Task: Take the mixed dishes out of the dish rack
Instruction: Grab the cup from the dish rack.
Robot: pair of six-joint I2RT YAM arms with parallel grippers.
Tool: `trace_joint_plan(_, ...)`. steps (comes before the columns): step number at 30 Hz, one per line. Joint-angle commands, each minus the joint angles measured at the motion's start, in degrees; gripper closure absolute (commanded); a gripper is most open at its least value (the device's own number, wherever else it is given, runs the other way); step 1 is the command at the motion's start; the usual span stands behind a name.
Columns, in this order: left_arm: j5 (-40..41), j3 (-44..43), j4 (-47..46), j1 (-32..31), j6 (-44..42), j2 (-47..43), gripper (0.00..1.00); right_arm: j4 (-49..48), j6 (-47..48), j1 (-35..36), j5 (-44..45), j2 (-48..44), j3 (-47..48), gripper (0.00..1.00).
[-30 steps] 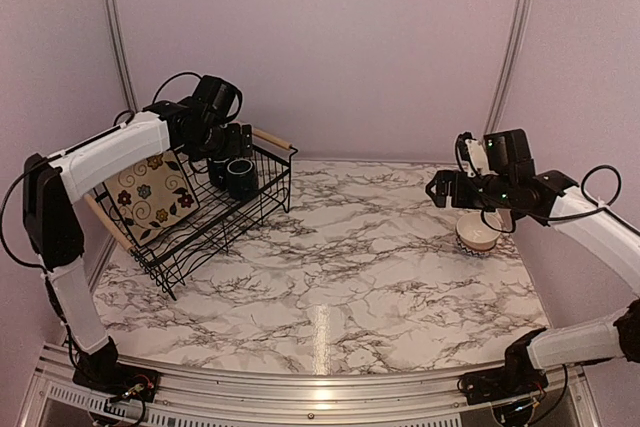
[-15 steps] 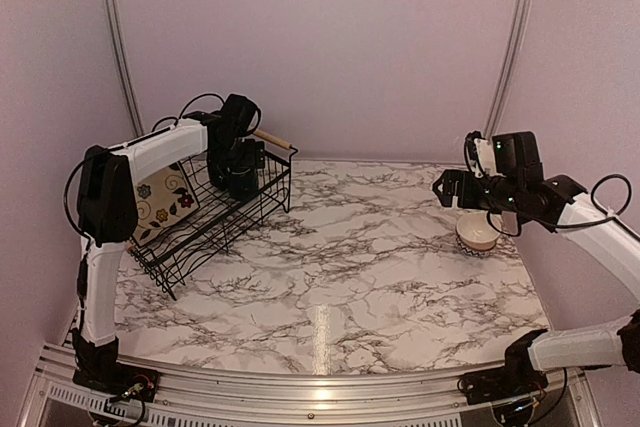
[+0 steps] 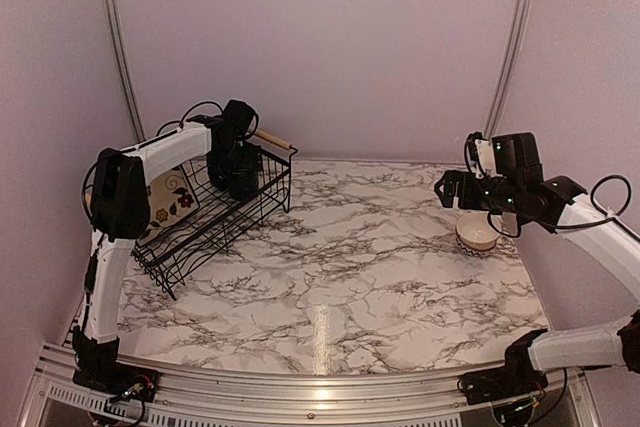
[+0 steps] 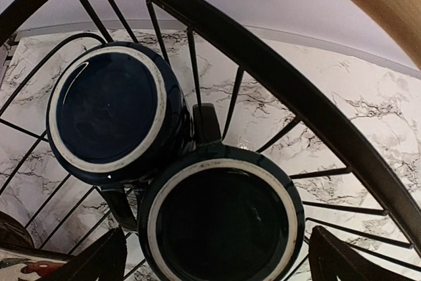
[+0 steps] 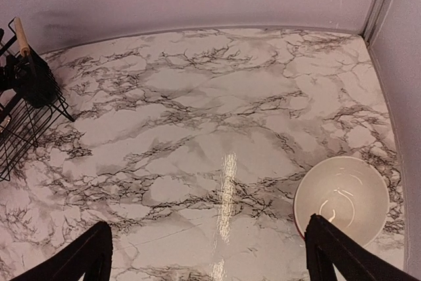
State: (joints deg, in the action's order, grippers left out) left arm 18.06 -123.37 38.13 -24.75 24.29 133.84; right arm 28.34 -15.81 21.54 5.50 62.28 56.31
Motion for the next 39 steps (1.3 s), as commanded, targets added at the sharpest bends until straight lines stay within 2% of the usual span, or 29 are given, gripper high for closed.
trace_joint_plan(1,-2.52,-2.32,0.13,0.48,-0.42,2.03,0.01,-0.39,0.61,0.43,0.49,0.35,0.17,0.01)
trace_joint_plan(20,-0.76,-5.56,0.11,1.55,-2.21,6.56,0.01,-0.61,0.17,0.40,-0.19,1.12,1.11,0.01)
trace_joint_plan(26,-1.31,-6.85,-0.16,2.07,-2.89,7.98,0.06,-0.13,-0.21,0.42,-0.84,1.23,1.75,0.01)
trace_joint_plan(32,-3.03,-6.04,-0.05,2.09,-2.70,5.93,0.26,0.27,-0.52,0.36,-0.59,0.93,2.43,0.01)
trace_joint_plan(39,-2.50,2.74,-0.07,2.03,-1.97,-1.84,0.44,0.00,-1.38,0.43,-1.58,1.53,2.55,0.01)
